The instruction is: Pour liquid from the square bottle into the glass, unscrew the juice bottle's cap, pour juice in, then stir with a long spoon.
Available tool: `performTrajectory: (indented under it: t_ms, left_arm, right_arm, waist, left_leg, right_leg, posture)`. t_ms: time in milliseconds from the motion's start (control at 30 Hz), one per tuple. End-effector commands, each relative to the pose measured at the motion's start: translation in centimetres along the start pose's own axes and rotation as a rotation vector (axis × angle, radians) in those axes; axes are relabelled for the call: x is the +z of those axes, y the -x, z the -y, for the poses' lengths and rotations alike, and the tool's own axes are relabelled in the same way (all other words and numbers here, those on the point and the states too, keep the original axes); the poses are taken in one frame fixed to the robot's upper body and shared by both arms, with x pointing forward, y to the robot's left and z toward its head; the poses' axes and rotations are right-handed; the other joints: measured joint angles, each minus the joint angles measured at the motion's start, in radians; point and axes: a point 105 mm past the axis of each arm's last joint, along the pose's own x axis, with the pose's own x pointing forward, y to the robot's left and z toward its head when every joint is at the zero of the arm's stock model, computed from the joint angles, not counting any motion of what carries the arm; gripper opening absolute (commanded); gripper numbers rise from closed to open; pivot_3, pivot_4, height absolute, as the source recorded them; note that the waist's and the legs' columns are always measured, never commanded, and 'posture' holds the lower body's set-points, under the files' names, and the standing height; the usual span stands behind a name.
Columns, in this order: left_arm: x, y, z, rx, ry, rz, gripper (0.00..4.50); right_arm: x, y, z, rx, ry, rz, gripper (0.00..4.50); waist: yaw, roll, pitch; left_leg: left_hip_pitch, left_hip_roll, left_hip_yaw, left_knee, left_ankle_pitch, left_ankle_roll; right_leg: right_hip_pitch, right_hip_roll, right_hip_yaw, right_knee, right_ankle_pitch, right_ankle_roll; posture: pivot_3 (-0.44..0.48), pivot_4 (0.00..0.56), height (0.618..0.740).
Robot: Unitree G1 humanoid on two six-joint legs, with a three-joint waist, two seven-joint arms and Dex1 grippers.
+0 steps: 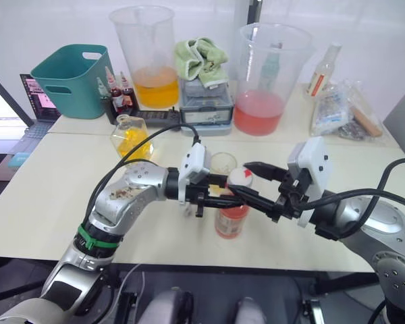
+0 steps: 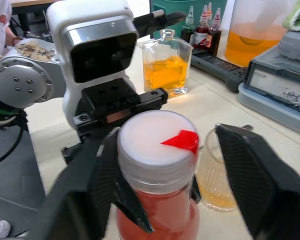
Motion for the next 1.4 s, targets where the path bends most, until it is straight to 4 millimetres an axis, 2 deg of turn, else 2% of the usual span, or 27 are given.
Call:
performTrajectory:
  t_ms: [33, 300, 433, 667, 733, 767, 900, 1033, 1400]
  left_arm:
    - [-0.9, -0.5, 0.6, -0.039, 0.032, -0.03, 1.51]
    - [-0.9, -0.1, 0.8, -0.025, 0.019, -0.04, 1.51]
    - [-1.0, 0.2, 1.0, -0.025, 0.016, -0.054, 1.51]
    - [-1.0, 0.5, 1.2, -0.02, 0.016, -0.066, 1.51]
    - [-1.0, 0.6, 1.3, -0.02, 0.021, -0.068, 1.51]
    - [-1.0, 0.6, 1.3, -0.02, 0.025, -0.068, 1.51]
    - [-0.9, 0.5, 1.4, -0.023, 0.03, -0.064, 1.51]
    - [-0.8, 0.2, 1.4, -0.031, 0.034, -0.056, 1.51]
    - [-0.9, 0.0, 1.5, -0.044, 0.04, -0.051, 1.51]
  right_arm:
    - [0.6, -0.1, -0.2, 0.044, 0.025, 0.023, 1.71]
    - [0.4, -0.8, -0.6, 0.339, 0.095, -0.018, 1.7]
    - [0.7, -1.5, 0.6, 0.542, 0.193, -0.054, 1.7]
    - [1.8, -2.6, 2.5, 0.746, 0.231, -0.103, 1.7]
    - [2.2, -2.5, 2.6, 0.777, 0.218, -0.108, 2.77]
    - [2.3, -2.3, 2.6, 0.786, 0.216, -0.113, 3.11]
    - [2.9, -2.0, 2.6, 0.772, 0.207, -0.102, 4.44]
    - [3.3, -1.1, 2.6, 0.658, 0.202, -0.064, 4.48]
    - [2.7, 0.2, 1.4, 0.314, 0.147, -0.034, 4.48]
  waist:
    - [0.0, 0.0, 0.0]
    - [-0.01, 0.0, 0.0]
    - [-0.018, 0.0, 0.0]
    - [-0.024, 0.0, 0.0]
    - [-0.024, 0.0, 0.0]
    - [-0.024, 0.0, 0.0]
    - [-0.021, 0.0, 0.0]
    - [-0.016, 0.0, 0.0]
    - [-0.012, 0.0, 0.0]
  left_leg:
    - [0.0, 0.0, 0.0, 0.0, 0.0, 0.0]
    - [0.0, 0.0, 0.0, 0.0, 0.0, 0.0]
    - [0.0, 0.0, 0.0, 0.0, 0.0, 0.0]
    - [0.001, 0.0, 0.0, 0.0, 0.0, 0.0]
    - [0.001, 0.0, 0.0, 0.0, 0.0, 0.0]
    - [0.001, 0.001, 0.0, 0.0, 0.0, 0.0]
    - [0.001, 0.0, 0.001, 0.0, 0.0, 0.0]
    - [0.0, 0.0, 0.001, -0.001, 0.0, 0.0]
    - [0.0, 0.001, 0.001, -0.001, 0.0, 0.0]
  right_leg:
    - [0.0, 0.0, 0.0, 0.0, 0.0, 0.0]
    - [0.0, 0.0, 0.0, 0.0, 0.0, 0.0]
    - [0.0, 0.001, 0.0, 0.0, 0.0, 0.0]
    - [-0.001, 0.001, 0.001, 0.001, -0.001, 0.0]
    - [-0.002, 0.001, 0.001, 0.002, -0.001, 0.0]
    - [-0.002, 0.001, 0.001, 0.002, -0.001, 0.0]
    - [-0.002, 0.001, 0.001, 0.002, 0.0, 0.0]
    - [-0.001, 0.0, 0.0, 0.002, 0.0, 0.0]
    - [-0.001, 0.0, 0.0, 0.001, 0.0, 0.0]
  posture:
    - [0.0, 0.15, 0.736]
    - [0.0, 0.15, 0.736]
    - [0.0, 0.15, 0.736]
    - [0.0, 0.15, 0.736]
    - [0.0, 0.15, 0.736]
    - [0.0, 0.15, 0.736]
    - [0.0, 0.15, 0.736]
    - [0.0, 0.15, 0.736]
    - [0.0, 0.15, 0.736]
